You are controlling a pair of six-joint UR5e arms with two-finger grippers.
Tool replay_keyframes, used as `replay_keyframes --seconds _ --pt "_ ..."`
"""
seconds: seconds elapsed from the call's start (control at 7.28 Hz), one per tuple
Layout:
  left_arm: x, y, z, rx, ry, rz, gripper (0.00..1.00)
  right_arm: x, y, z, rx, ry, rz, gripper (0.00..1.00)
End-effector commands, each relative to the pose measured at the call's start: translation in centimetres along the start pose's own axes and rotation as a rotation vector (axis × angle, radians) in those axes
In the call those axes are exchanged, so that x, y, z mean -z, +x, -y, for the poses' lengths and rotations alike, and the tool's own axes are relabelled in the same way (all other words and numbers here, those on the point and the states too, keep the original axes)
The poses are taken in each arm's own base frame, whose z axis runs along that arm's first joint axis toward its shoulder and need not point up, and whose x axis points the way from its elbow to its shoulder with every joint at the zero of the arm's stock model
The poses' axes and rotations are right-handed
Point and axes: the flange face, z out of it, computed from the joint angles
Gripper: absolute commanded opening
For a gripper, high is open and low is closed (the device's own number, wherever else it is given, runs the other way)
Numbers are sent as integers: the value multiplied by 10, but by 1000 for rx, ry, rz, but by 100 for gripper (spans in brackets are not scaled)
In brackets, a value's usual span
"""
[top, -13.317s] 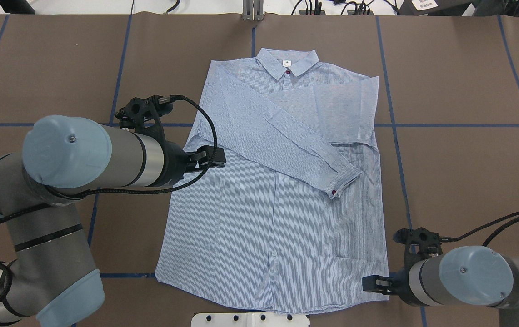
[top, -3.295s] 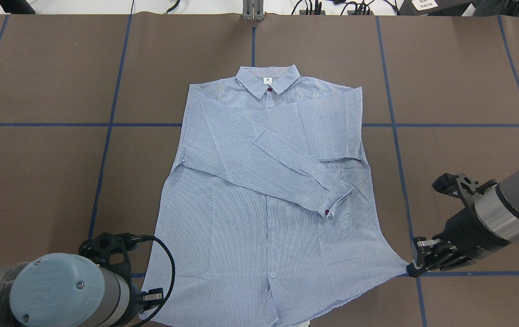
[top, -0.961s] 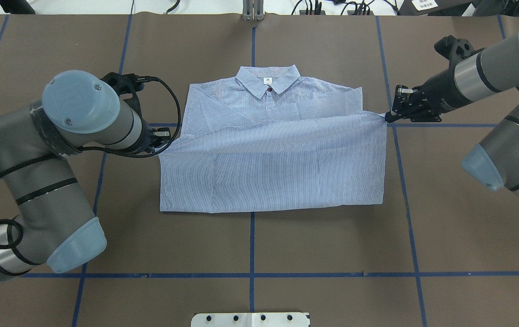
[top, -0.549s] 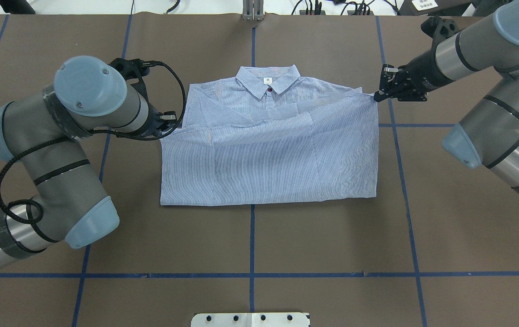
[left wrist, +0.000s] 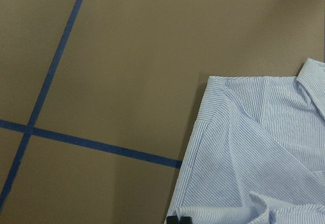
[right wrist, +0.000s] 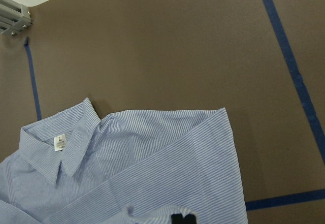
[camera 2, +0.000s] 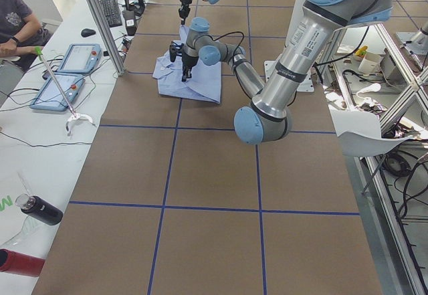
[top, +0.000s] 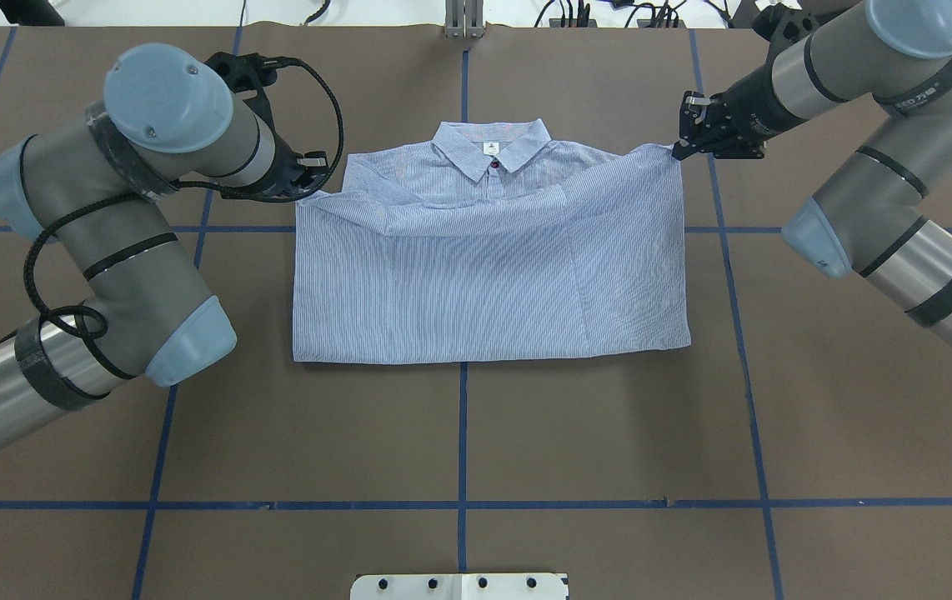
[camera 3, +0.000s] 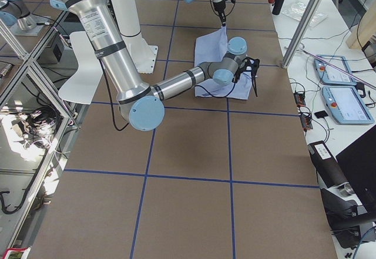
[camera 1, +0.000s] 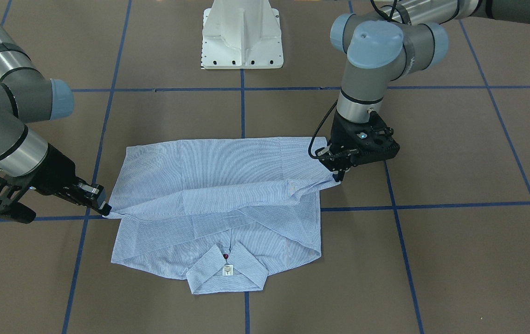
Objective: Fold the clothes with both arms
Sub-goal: 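Carry both hem corners up over the shirt toward the collar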
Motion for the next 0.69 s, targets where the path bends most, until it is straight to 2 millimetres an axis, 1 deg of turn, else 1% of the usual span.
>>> replay_keyframes --seconds 0.0,0.27,0.41,0.55 --pt "-23 -12 28 12 5 -44 0 -2 6 9 -11 10 -12 0" --pt "-36 -11 39 12 19 -66 0 -9 14 15 -25 8 -29 0" --pt "-48 -7 46 12 24 -73 0 -13 11 19 -29 7 -33 0" --pt "-60 -12 53 12 32 -84 0 -17 7 23 -32 6 -36 0"
